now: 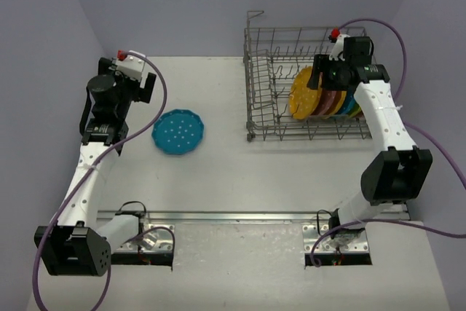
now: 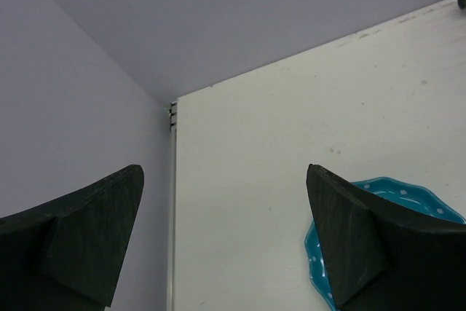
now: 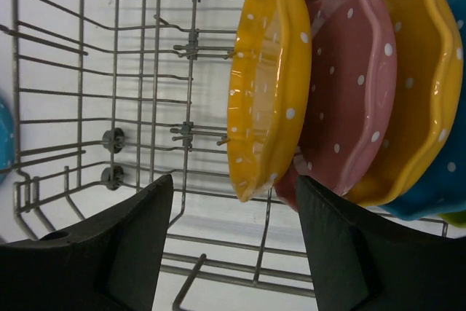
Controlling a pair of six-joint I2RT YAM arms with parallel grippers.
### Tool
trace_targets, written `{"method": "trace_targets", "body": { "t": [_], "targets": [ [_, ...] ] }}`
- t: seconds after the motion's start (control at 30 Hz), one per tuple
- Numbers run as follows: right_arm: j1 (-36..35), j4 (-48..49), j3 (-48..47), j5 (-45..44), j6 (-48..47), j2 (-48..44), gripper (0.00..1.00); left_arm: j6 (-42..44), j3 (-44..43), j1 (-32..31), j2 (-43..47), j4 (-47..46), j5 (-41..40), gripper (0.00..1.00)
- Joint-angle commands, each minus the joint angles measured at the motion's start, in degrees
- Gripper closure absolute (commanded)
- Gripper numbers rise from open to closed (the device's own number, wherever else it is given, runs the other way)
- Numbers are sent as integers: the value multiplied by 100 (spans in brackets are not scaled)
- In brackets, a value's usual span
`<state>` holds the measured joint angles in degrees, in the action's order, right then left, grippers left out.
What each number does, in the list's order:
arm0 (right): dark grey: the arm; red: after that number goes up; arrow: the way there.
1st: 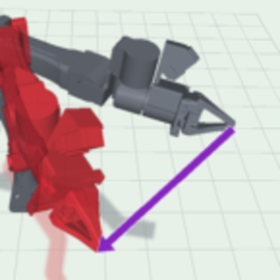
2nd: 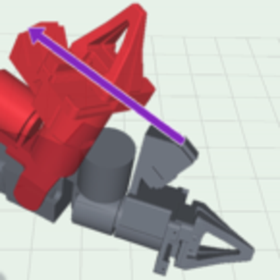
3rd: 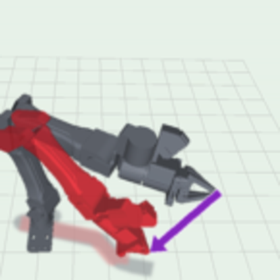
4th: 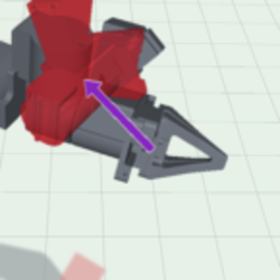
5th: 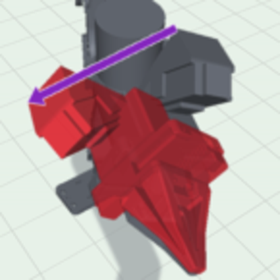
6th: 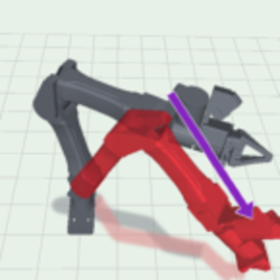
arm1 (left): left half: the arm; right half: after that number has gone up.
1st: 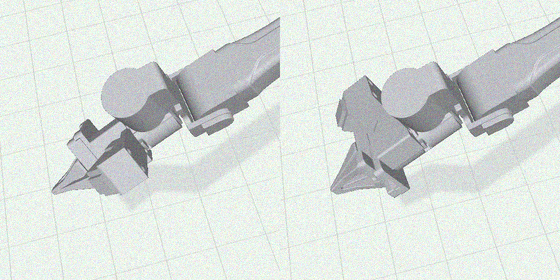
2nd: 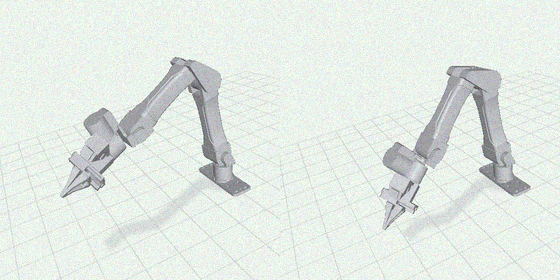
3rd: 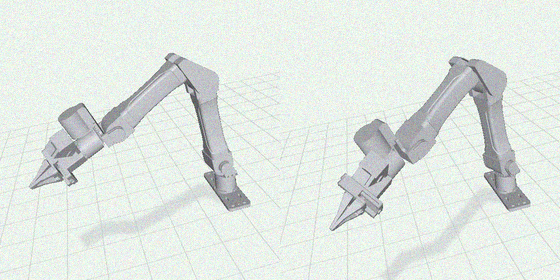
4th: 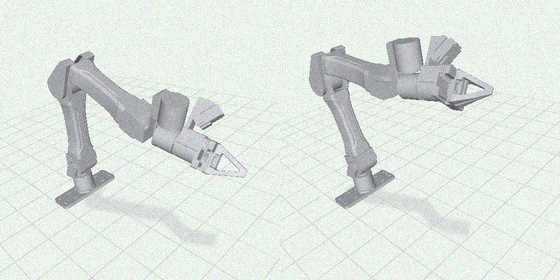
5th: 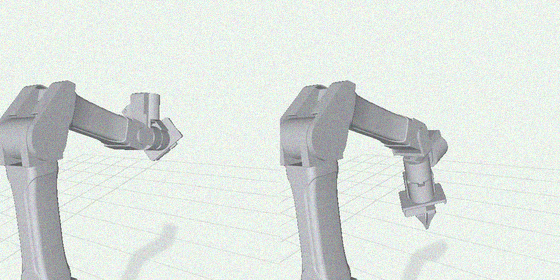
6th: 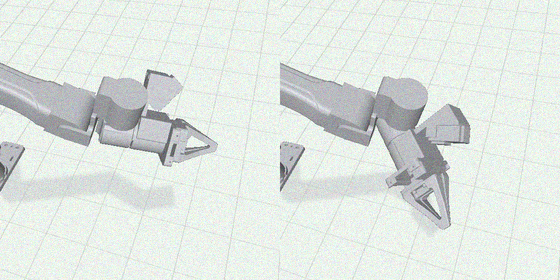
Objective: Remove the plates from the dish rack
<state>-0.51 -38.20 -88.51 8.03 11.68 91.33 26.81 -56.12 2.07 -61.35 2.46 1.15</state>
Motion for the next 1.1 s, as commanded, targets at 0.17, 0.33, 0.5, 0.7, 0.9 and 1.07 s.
{"method": "trace_targets", "body": {
  "t": [0.17,0.33,0.5,0.7,0.9,1.07],
  "targets": [
    [-167,482,-245,-876,19,878,32,272,496,22,321,101,-357,7],
    [-397,637,-287,-1260,-41,1248,30,205,468,15,360,142,-344,7],
    [-427,635,-360,-872,142,1440,36,172,461,10,320,153,-333,7],
    [-432,682,-281,-337,309,1316,53,104,479,22,334,194,-264,7],
    [-432,789,-158,-67,358,704,99,-148,332,22,277,556,68,6],
    [-427,932,-257,-56,233,-1,100,-471,81,22,199,809,301,6]
  ]
}}
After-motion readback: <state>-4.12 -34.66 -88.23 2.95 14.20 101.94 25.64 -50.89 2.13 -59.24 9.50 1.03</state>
